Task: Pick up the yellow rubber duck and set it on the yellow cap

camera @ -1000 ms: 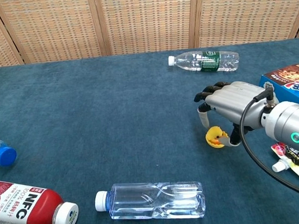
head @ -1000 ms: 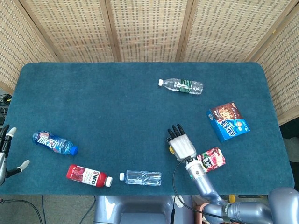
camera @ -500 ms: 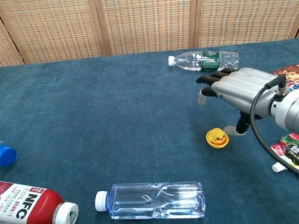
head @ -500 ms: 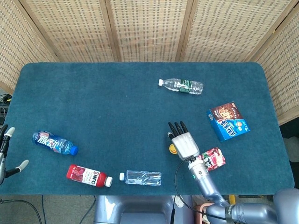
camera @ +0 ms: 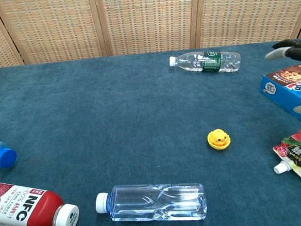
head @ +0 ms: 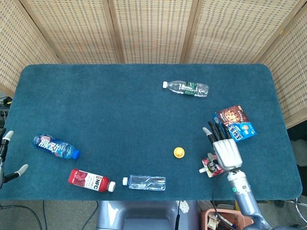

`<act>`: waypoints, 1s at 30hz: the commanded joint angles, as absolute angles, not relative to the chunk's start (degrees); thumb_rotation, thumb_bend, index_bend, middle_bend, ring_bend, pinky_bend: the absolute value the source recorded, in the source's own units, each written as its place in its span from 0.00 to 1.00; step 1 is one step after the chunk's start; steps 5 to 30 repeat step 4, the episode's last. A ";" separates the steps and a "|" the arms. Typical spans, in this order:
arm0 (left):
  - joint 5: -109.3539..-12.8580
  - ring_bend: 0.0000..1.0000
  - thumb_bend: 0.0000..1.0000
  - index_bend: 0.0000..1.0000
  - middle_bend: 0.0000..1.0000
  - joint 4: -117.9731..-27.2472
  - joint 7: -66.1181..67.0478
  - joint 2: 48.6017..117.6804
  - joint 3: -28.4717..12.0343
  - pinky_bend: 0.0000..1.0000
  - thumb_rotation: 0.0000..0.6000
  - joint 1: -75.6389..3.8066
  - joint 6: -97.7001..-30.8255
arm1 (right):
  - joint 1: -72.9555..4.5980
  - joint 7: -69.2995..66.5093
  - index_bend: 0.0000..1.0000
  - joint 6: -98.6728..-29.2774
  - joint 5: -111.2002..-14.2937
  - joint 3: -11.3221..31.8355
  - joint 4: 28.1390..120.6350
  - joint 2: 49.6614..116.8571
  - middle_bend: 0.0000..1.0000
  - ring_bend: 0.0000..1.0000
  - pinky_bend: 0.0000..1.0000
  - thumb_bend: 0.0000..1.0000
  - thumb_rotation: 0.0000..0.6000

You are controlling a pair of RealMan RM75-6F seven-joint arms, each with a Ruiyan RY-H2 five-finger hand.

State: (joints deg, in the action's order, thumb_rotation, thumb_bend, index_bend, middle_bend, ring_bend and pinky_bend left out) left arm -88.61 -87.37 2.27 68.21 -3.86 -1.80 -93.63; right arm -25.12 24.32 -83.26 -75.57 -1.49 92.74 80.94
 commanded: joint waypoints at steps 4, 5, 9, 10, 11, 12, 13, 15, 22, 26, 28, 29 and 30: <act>-88.75 0.00 0.09 0.00 0.00 -87.53 2.83 68.37 -3.88 0.00 1.00 -1.90 -93.64 | -18.59 15.49 0.00 -88.27 -79.89 -3.33 85.91 79.21 0.00 0.00 0.00 0.22 1.00; -88.75 0.00 0.09 0.00 0.00 -87.53 2.83 68.37 -3.88 0.00 1.00 -1.90 -93.64 | -18.59 15.49 0.00 -88.27 -79.89 -3.33 85.91 79.21 0.00 0.00 0.00 0.22 1.00; -88.75 0.00 0.09 0.00 0.00 -87.53 2.83 68.37 -3.88 0.00 1.00 -1.90 -93.64 | -18.59 15.49 0.00 -88.27 -79.89 -3.33 85.91 79.21 0.00 0.00 0.00 0.22 1.00; -88.75 0.00 0.09 0.00 0.00 -87.53 2.83 68.37 -3.88 0.00 1.00 -1.90 -93.64 | -18.59 15.49 0.00 -88.27 -79.89 -3.33 85.91 79.21 0.00 0.00 0.00 0.22 1.00; -88.75 0.00 0.09 0.00 0.00 -87.53 2.83 68.37 -3.88 0.00 1.00 -1.90 -93.64 | -18.59 15.49 0.00 -88.27 -79.89 -3.33 85.91 79.21 0.00 0.00 0.00 0.22 1.00; -88.75 0.00 0.09 0.00 0.00 -87.53 2.83 68.37 -3.88 0.00 1.00 -1.90 -93.64 | -18.59 15.49 0.00 -88.27 -79.89 -3.33 85.91 79.21 0.00 0.00 0.00 0.22 1.00; -88.75 0.00 0.09 0.00 0.00 -87.53 2.83 68.37 -3.88 0.00 1.00 -1.90 -93.64 | -18.59 15.49 0.00 -88.27 -79.89 -3.33 85.91 79.21 0.00 0.00 0.00 0.22 1.00; -88.75 0.00 0.09 0.00 0.00 -87.53 2.83 68.37 -3.88 0.00 1.00 -1.90 -93.64 | -18.59 15.49 0.00 -88.27 -79.89 -3.33 85.91 79.21 0.00 0.00 0.00 0.22 1.00; -88.75 0.00 0.09 0.00 0.00 -87.53 2.83 68.37 -3.88 0.00 1.00 -1.90 -93.64 | -18.59 15.49 0.00 -88.27 -79.89 -3.33 85.91 79.21 0.00 0.00 0.00 0.22 1.00; -88.75 0.00 0.09 0.00 0.00 -87.53 2.83 68.37 -3.88 0.00 1.00 -1.90 -93.64 | -18.59 15.49 0.00 -88.27 -79.89 -3.33 85.91 79.21 0.00 0.00 0.00 0.22 1.00; -88.75 0.00 0.09 0.00 0.00 -87.53 2.83 68.37 -3.88 0.00 1.00 -1.90 -93.64 | -18.59 15.49 0.00 -88.27 -79.89 -3.33 85.91 79.21 0.00 0.00 0.00 0.22 1.00; -88.75 0.00 0.09 0.00 0.00 -87.53 2.83 68.37 -3.88 0.00 1.00 -1.90 -93.64 | -18.59 15.49 0.00 -88.27 -79.89 -3.33 85.91 79.21 0.00 0.00 0.00 0.22 1.00; -88.75 0.00 0.09 0.00 0.00 -87.53 2.83 68.37 -3.88 0.00 1.00 -1.90 -93.64 | -18.59 15.49 0.00 -88.27 -79.89 -3.33 85.91 79.21 0.00 0.00 0.00 0.22 1.00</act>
